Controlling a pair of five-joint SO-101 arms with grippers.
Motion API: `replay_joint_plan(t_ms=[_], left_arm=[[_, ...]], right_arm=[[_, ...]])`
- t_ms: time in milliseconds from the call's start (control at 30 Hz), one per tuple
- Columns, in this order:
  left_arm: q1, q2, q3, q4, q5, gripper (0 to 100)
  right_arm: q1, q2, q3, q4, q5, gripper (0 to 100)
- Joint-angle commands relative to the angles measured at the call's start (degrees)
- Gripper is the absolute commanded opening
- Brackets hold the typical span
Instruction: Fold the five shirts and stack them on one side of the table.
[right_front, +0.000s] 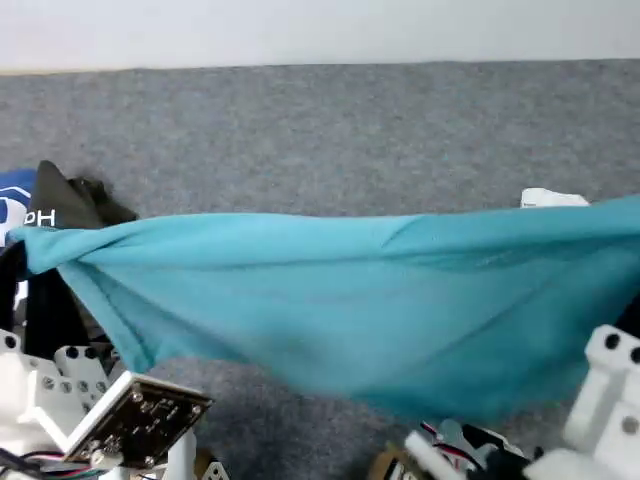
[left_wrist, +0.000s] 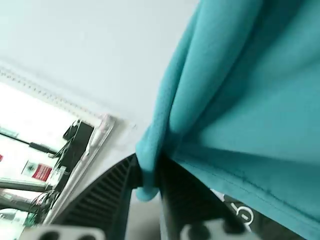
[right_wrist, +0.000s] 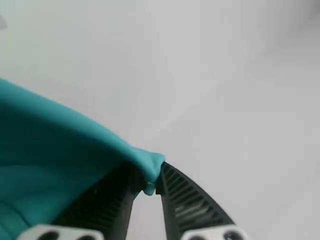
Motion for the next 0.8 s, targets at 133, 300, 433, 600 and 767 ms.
replay_joint_plan(t_ms=[133,300,433,600,767], left_arm=[[-1.1,-0.4,12.2,1.1,-0.6,0],[-1.0,0.0,28.1,0.0,-4.1,0],[-1.0,0.0,44.3,-8.7,-6.1,0],[0.5,1.2,63.3,-33.1,-6.1,0],[4.7,10.6,69.9,-51.3,-5.6,0]], right_arm=[[-2.4,4.0,14.2,0.8,0.6,1.1],[-10.7,6.9,28.0,1.8,0.6,1.1],[-15.2,10.3,41.1,-0.5,0.4,1.1],[-16.6,16.2,53.3,-11.0,-3.7,1.1],[-18.3,23.3,58.9,-20.5,-5.4,1.1]])
